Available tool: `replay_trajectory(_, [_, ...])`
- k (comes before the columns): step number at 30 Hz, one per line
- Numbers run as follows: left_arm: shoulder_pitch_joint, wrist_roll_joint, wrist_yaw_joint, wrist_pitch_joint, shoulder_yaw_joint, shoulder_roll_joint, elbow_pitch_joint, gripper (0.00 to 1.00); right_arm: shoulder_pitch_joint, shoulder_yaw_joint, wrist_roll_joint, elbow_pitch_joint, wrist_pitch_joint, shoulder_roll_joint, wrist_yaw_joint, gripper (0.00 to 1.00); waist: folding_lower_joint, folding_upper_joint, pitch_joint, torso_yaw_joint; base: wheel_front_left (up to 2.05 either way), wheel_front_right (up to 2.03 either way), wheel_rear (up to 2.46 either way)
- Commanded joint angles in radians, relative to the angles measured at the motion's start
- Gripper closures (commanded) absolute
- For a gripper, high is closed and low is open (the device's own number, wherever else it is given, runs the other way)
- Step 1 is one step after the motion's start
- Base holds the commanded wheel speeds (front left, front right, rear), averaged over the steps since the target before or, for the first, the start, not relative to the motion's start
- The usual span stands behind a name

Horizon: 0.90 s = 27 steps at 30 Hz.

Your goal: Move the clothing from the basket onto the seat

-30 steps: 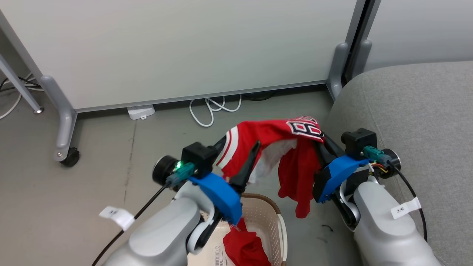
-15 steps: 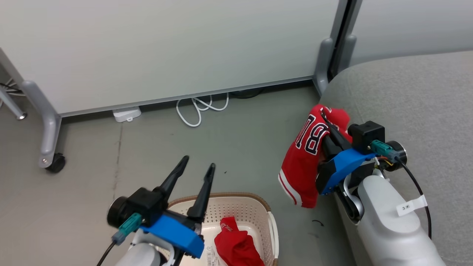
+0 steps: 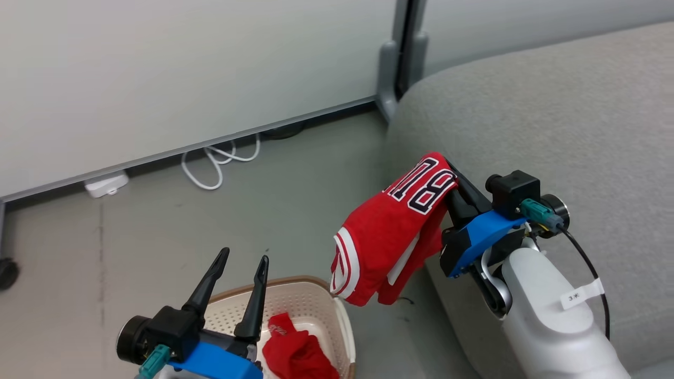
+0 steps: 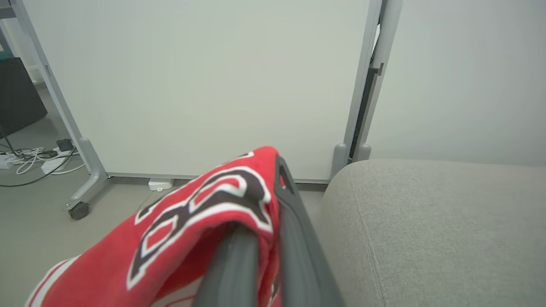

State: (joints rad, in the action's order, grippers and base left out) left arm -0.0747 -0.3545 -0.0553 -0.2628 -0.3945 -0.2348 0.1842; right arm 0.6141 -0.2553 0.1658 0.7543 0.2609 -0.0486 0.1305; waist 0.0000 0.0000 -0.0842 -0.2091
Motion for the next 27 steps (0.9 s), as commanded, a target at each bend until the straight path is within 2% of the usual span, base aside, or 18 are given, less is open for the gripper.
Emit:
replay_trajectory(1, [0.006, 0.010, -0.009, -0.003, 0.016, 0.005, -0.006, 0.00, -0.004, -0.002, 0.006, -0.009, 0.001, -0.003, 0.000, 1.00, 0.0000, 0.0000, -0.015, -0.051, 0.00, 0.00, 0.00])
replay_trajectory(7, [-0.005, 0.054, -0.047, -0.003, 0.053, 0.025, -0.007, 0.00, -0.010, -0.002, 0.022, -0.029, -0.001, -0.003, 0.000, 1.00, 0.0000, 0.0000, -0.039, -0.142, 0.00, 0.00, 0.00])
replay_trajectory(15, [-0.016, 0.098, -0.068, -0.003, 0.072, 0.045, -0.002, 0.00, -0.038, 0.020, 0.029, -0.074, 0.000, -0.002, 0.000, 1.00, 0.0000, 0.0000, -0.061, -0.235, 0.00, 0.00, 0.00])
replay_trajectory(21, [-0.023, 0.113, -0.073, -0.003, 0.078, 0.051, 0.002, 0.00, -0.049, 0.028, 0.034, -0.093, -0.004, -0.002, 0.000, 1.00, 0.0000, 0.0000, -0.071, -0.265, 0.00, 0.00, 0.00])
replay_trajectory(27, [-0.029, 0.119, -0.075, -0.003, 0.070, 0.053, -0.001, 0.00, -0.056, 0.039, 0.033, -0.104, -0.008, -0.002, 0.000, 1.00, 0.0000, 0.0000, -0.076, -0.264, 0.00, 0.00, 0.00])
